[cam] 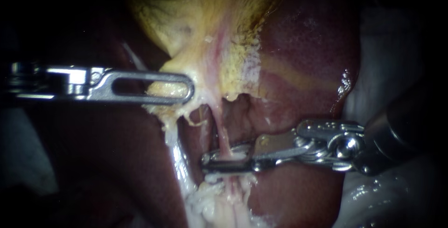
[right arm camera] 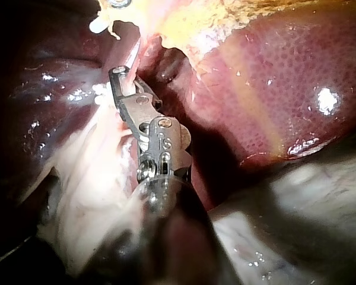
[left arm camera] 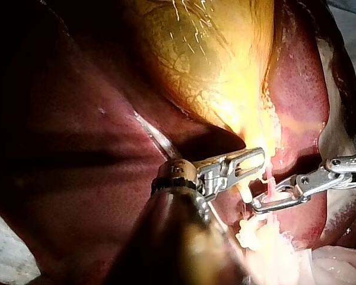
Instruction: Going back second clip right tube
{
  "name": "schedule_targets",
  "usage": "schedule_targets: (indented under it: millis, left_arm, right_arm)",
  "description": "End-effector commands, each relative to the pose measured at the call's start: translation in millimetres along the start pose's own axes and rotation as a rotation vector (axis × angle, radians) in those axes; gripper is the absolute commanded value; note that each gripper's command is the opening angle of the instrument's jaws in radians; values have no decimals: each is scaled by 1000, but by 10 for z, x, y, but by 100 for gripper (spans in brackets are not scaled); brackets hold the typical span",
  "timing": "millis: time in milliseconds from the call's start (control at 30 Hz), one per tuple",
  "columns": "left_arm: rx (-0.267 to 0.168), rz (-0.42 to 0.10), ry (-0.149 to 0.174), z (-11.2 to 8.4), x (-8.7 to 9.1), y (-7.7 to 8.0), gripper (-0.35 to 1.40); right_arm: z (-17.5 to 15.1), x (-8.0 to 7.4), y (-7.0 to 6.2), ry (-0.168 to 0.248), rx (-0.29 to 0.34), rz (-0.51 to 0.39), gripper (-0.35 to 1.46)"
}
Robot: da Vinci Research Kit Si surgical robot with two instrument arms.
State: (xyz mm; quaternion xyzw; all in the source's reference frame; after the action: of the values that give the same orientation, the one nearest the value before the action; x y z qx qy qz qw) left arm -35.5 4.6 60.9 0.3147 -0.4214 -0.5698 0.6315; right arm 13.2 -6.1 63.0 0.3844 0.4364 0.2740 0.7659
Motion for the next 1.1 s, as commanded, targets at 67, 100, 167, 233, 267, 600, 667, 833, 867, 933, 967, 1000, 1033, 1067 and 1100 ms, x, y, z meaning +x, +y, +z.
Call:
schedule_targets:
  millis: [67, 100, 167, 233, 267, 600, 667, 833, 867, 933, 967, 1000, 1033, 1067, 1100]
  left_arm:
    - [0, 0, 0, 0, 0, 0, -35]
    - [0, 0, 0, 0, 0, 0, -35]
    - [0, 0, 0, 0, 0, 1, -35]
    - [0, 1, 0, 0, 0, 1, -35]
    - [0, 1, 0, 0, 0, 1, -35]
    - [1, 1, 1, -1, 0, 3, -35]
    - [2, 2, 1, -2, 0, 4, -35]
    - [2, 2, 2, -2, 0, 5, -35]
    - [2, 2, 2, -3, 0, 5, -35]
    - [2, 2, 2, -3, 0, 5, -35]
    - [2, 2, 2, -3, 0, 5, -35]
    - [3, 2, 2, -3, 0, 5, -35]
    - [3, 2, 2, -3, 0, 6, -35]
    - [3, 2, 2, -3, 0, 6, -35]
    - [3, 2, 2, -3, 0, 6, -35]
  right_arm:
    - [0, 0, 0, 0, 0, 0, -35]
    - [0, 0, 0, 0, 0, 0, -35]
    - [0, 0, 0, 0, 0, 0, -35]
    - [0, -1, 0, 1, -2, -1, -35]
    - [1, -1, -1, -3, 7, 5, -35]
    - [7, 0, -3, 91, -60, -351, 50]
    - [6, -1, -3, 90, -60, -369, 50]
    - [-2, -4, -4, 87, -53, -405, 50]
    - [-6, -4, -4, 86, -52, -422, 50]
    - [-19, -3, -5, 87, -63, -466, 50]
    - [-26, -2, -6, 87, -64, -488, 50]
    - [-37, 0, -6, 87, -68, -514, 50]
    - [-45, 2, -7, 87, -72, -528, 50]
    - [-54, 5, -7, 87, -74, -547, 50]
    - [-63, 8, -8, 87, -80, -560, 50]
